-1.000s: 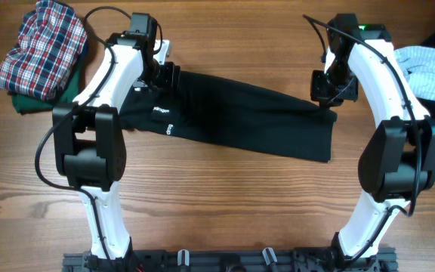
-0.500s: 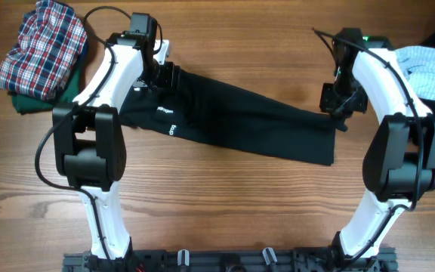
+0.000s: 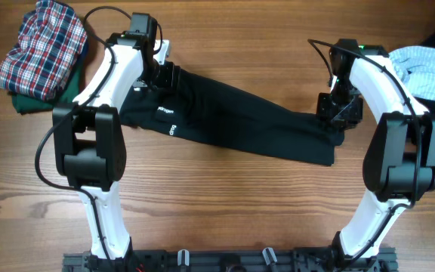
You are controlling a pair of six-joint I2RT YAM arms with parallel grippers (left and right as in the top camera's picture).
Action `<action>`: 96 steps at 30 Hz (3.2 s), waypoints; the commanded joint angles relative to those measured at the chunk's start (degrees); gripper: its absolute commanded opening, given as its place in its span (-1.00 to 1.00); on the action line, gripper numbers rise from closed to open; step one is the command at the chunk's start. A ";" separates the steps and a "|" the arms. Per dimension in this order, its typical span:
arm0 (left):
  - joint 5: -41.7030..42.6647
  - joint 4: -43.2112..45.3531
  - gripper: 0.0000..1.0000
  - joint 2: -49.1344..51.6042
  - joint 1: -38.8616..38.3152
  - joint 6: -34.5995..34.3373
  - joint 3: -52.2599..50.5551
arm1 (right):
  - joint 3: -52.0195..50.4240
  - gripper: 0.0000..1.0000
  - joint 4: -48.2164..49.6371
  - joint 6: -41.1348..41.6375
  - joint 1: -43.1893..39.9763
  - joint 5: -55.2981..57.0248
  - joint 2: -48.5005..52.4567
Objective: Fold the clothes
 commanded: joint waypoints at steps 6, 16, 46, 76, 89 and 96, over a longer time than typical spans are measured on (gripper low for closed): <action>-0.74 0.83 0.56 0.74 0.57 0.66 -0.37 | -0.02 -0.03 7.48 -7.50 0.28 -15.91 -1.16; -0.72 0.68 0.57 0.74 0.59 0.63 -0.37 | -0.74 -0.06 19.63 -7.04 6.43 -17.62 -0.63; -0.74 0.52 0.69 0.74 0.70 0.63 -0.37 | -3.61 -0.91 27.34 -1.18 11.78 -18.10 2.58; -0.74 0.98 0.73 0.74 0.70 0.63 -0.37 | -8.15 -0.91 22.38 -2.67 13.25 -18.58 0.24; -1.16 1.22 0.99 0.74 1.05 0.63 -0.35 | -9.70 -0.91 37.97 -2.67 13.25 -16.31 8.31; -1.11 1.18 0.99 0.74 2.34 0.63 -0.35 | -8.48 -0.89 43.45 -2.91 12.72 -11.13 9.07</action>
